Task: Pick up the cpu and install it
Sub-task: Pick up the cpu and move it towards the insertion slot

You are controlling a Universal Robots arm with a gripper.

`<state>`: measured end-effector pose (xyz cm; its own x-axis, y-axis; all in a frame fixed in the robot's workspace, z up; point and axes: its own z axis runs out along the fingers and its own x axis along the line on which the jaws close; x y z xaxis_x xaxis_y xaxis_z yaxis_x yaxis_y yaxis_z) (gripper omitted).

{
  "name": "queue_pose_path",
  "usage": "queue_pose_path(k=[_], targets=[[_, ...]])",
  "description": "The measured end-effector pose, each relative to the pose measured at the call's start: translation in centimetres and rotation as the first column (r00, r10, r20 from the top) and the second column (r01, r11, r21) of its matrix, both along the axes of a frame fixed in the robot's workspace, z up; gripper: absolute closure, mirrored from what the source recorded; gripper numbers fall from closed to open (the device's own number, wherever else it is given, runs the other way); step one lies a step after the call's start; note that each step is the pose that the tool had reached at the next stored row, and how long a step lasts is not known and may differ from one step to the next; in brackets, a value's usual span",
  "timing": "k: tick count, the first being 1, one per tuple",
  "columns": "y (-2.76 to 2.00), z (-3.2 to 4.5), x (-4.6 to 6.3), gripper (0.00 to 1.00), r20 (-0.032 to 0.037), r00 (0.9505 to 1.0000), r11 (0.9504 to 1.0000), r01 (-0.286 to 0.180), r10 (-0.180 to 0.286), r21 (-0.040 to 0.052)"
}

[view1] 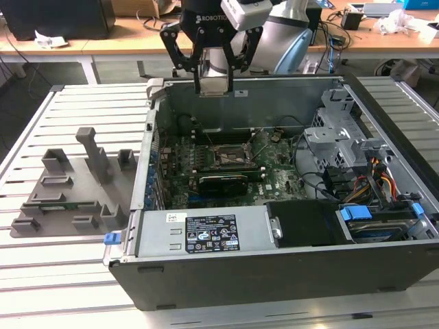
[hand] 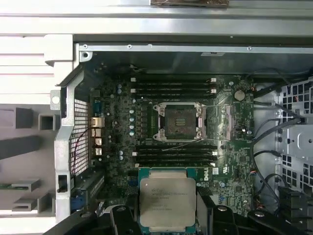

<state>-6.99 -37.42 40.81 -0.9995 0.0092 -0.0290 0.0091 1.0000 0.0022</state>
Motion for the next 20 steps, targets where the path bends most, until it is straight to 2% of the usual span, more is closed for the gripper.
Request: queue_pose_path(k=[3, 9, 11, 18, 20], targets=[[0.0, 0.0, 0.9, 0.45, -0.0001, 1.0, 1.0, 0.0, 0.0, 0.0], [0.0, 0.0, 3.9, 0.45, -0.0002, 1.0, 1.0, 0.0, 0.0, 0.0], [0.0, 0.0, 4.4, 0.45, -0.0002, 1.0, 1.0, 0.0, 0.0, 0.0], [0.0, 0.0, 7.2, 0.45, -0.0002, 1.0, 1.0, 0.0, 0.0, -0.0001], [0.0, 0.0, 7.3, 0.45, -0.0003, 1.0, 1.0, 0.0, 0.0, -0.0001]])
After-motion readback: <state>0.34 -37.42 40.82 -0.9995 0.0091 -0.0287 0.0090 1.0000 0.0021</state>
